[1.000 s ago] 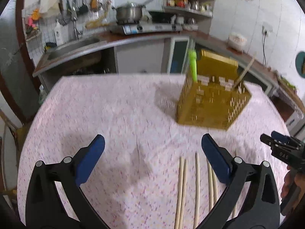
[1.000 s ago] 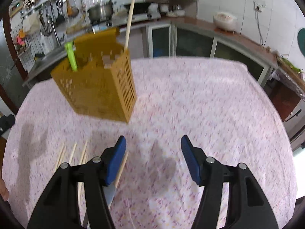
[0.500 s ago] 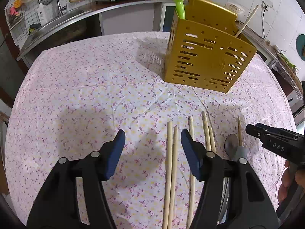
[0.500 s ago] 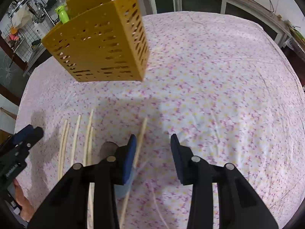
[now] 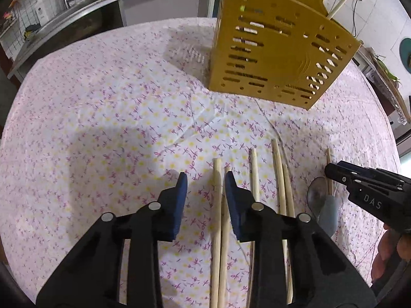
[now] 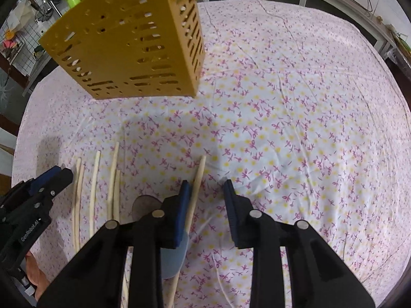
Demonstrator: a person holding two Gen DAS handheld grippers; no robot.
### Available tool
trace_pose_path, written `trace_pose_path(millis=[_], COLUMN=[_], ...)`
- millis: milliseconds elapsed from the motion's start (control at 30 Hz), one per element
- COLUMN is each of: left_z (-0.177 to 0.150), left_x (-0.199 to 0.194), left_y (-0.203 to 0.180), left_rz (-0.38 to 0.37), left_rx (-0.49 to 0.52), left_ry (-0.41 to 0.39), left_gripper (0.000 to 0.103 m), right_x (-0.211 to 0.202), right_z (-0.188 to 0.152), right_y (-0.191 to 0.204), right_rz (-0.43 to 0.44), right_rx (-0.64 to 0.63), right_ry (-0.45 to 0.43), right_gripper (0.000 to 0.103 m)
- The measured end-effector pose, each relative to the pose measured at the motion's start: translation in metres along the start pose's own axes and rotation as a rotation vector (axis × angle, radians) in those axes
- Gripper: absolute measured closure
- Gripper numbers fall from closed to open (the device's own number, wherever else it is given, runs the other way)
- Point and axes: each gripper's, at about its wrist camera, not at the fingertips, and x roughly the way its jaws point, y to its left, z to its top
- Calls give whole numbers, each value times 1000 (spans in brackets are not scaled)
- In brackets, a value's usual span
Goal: Organize utensils
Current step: 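Grasp a chopstick with the left tool while the right tool grasps another chopstick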
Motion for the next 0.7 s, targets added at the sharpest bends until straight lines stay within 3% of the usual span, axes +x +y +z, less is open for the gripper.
trace_pose_path(millis=[200, 300, 433, 500, 700], left_z=[2, 6, 10, 18, 28], left_x=[15, 19, 23, 28, 31], left_y=[-2, 0, 2, 6, 10], left_rz=[-6, -7, 6, 11, 7], left_rx=[-1, -9, -5, -6, -15], left_ry=[16, 29, 47, 57, 64], left_gripper=[76, 82, 92, 98, 98], right_x=[2, 3, 2, 4, -3], right_z=[2, 3, 4, 7, 6], right_y=[6, 9, 15, 16, 15], right_rz=[-6, -16, -33, -24, -5], right_rx=[-4, -13, -43, -42, -50], right_ry=[0, 1, 2, 5, -10], right_gripper=[76, 78, 92, 92, 96])
